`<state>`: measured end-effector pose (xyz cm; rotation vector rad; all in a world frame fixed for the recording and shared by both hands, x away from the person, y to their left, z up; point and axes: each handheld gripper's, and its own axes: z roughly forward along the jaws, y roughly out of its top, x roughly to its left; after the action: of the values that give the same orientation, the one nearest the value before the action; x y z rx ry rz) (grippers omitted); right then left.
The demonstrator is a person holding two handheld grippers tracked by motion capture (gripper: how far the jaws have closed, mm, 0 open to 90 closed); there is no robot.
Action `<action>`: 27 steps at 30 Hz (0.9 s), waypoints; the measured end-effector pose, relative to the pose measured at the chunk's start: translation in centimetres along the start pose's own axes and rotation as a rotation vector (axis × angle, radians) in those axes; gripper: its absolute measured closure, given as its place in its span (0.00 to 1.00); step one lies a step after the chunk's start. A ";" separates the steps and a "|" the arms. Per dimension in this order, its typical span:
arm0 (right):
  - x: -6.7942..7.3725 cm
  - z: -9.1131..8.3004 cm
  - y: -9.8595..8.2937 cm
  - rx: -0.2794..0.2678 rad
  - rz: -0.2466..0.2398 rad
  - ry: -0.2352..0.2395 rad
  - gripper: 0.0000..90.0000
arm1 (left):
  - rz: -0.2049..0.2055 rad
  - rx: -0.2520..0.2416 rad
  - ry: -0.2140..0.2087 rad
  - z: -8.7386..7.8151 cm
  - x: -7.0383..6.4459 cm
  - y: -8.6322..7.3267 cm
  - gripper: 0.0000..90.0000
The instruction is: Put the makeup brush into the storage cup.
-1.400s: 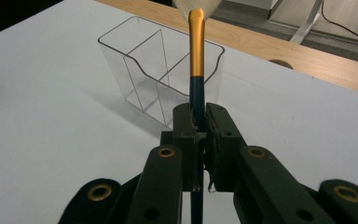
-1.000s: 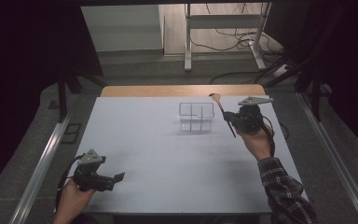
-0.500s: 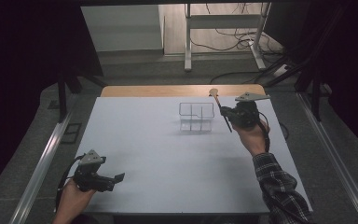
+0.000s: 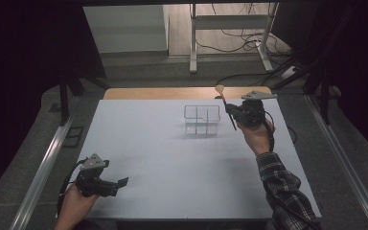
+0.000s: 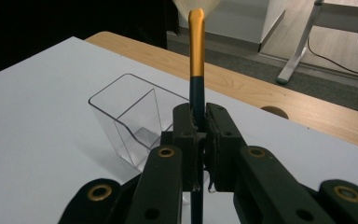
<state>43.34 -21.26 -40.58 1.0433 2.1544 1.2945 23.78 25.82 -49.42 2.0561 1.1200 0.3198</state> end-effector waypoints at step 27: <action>0.1 2.2 1.6 -0.063 -0.017 -0.015 0.93 | 0.020 -0.002 0.009 0.0 -0.1 0.0 0.00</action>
<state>45.36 -19.47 -40.19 1.0050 2.0932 1.3338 23.73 25.74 -49.40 2.0674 1.1053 0.3405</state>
